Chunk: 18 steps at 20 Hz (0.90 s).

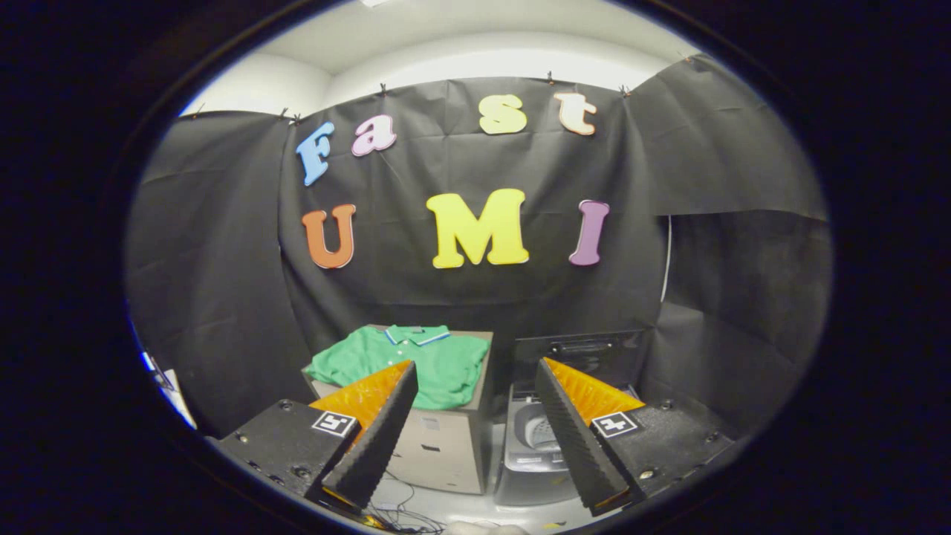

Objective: Put the clothes into the washing machine and then close the washing machine lid.

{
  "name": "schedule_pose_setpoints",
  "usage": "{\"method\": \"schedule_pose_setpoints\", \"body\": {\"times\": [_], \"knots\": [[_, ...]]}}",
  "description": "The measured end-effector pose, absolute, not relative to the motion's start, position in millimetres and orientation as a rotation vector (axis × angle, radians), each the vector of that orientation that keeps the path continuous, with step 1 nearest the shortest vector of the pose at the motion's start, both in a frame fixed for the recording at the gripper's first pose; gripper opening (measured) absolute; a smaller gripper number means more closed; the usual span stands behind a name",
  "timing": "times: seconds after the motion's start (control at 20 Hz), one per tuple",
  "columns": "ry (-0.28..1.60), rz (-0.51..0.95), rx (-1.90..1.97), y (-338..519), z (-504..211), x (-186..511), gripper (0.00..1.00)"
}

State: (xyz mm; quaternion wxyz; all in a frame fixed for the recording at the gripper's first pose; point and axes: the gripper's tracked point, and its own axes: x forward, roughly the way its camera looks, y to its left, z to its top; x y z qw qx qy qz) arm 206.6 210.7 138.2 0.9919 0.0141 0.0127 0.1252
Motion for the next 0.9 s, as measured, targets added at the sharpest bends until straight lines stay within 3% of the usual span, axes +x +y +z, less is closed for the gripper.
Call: {"method": "schedule_pose_setpoints", "body": {"times": [0.45,0.9], "knots": [[0.159,0.349,0.082,317,149,329,1.0],[0.344,0.345,0.07,397,93,416,1.0]]}}
